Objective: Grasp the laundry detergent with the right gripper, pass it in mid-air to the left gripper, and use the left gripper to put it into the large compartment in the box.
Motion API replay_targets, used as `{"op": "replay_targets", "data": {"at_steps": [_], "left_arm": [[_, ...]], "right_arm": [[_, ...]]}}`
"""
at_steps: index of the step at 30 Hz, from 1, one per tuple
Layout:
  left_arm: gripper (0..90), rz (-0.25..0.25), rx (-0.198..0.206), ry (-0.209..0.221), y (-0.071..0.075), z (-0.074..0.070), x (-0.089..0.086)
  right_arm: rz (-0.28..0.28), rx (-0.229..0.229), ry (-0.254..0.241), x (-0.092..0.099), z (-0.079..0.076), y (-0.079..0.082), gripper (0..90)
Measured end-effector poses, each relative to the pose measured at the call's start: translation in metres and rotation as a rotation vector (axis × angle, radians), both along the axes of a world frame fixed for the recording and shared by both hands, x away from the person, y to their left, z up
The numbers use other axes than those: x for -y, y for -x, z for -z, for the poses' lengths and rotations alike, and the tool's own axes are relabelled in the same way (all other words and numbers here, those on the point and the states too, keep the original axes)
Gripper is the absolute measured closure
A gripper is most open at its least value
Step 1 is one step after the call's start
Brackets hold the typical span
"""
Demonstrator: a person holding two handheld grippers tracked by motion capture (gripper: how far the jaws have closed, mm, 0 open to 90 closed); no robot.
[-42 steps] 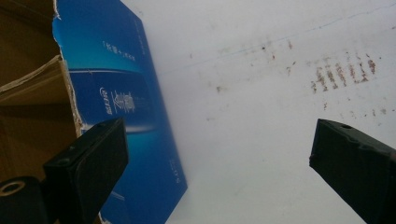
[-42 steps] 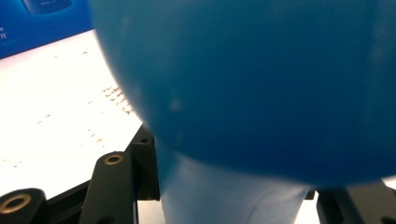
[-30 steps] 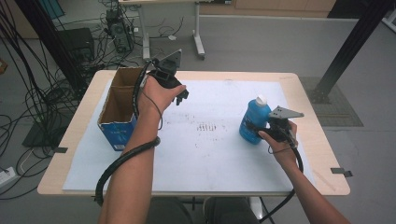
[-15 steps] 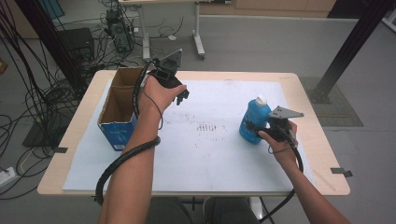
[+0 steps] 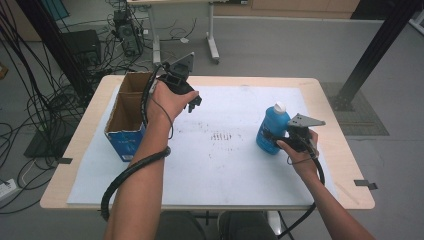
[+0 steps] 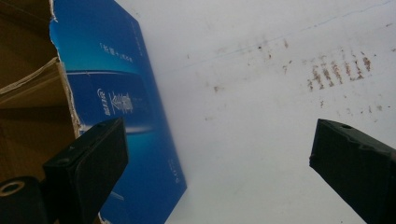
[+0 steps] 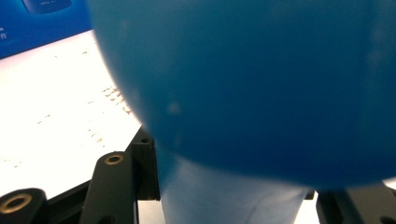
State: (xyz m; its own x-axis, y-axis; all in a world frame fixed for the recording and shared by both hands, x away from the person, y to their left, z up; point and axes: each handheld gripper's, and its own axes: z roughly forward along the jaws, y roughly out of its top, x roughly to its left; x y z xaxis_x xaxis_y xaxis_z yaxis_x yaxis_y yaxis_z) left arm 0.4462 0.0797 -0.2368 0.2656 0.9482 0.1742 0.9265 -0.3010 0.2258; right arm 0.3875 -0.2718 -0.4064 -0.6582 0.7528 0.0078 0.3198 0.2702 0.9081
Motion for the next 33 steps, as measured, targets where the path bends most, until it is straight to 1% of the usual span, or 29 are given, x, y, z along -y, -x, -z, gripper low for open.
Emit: {"op": "replay_targets", "data": {"at_steps": [7,9,12,13,18,22,25,26,27,29,32,33], "left_arm": [[5.0,0.01,0.001,0.01,0.001,-0.001,0.001],[5.1,0.023,-0.003,0.011,0.002,-0.002,0.001],[5.1,0.034,-0.001,0.018,0.003,-0.005,0.001],[5.1,0.042,-0.002,0.019,0.003,-0.006,0.001],[5.1,0.07,-0.006,0.029,0.005,-0.012,0.0],[5.0,0.098,-0.003,0.048,0.006,-0.018,-0.003],[5.1,0.116,0.0,0.049,0.008,-0.022,-0.005],[5.1,0.128,-0.005,0.048,0.008,-0.025,-0.007],[5.1,0.129,-0.002,0.052,0.009,-0.026,-0.007],[5.1,0.159,-0.008,0.06,0.01,-0.03,-0.007],[5.1,0.195,-0.01,0.05,0.011,-0.036,-0.007],[5.1,0.206,-0.009,0.052,0.012,-0.038,-0.007]], "right_arm": [[0.004,-0.009,0.003,-0.001,-0.001,0.0,44.0],[0.006,-0.016,0.004,-0.001,-0.002,-0.001,44.1],[0.014,-0.03,-0.007,0.0,-0.003,-0.002,44.1],[0.019,-0.043,-0.015,0.001,-0.003,-0.003,44.1],[0.016,-0.059,-0.013,0.001,-0.007,-0.004,44.2],[0.009,-0.062,-0.018,0.0,-0.015,-0.005,44.2],[-0.004,-0.068,-0.015,-0.003,-0.022,-0.007,44.2],[-0.008,-0.07,-0.016,-0.003,-0.024,-0.008,44.2],[-0.014,-0.073,-0.016,-0.005,-0.027,-0.009,44.2],[-0.023,-0.072,-0.012,-0.008,-0.031,-0.01,44.2],[-0.043,-0.077,-0.004,-0.012,-0.039,-0.013,44.2],[-0.05,-0.08,-0.001,-0.014,-0.042,-0.014,44.2]]}}
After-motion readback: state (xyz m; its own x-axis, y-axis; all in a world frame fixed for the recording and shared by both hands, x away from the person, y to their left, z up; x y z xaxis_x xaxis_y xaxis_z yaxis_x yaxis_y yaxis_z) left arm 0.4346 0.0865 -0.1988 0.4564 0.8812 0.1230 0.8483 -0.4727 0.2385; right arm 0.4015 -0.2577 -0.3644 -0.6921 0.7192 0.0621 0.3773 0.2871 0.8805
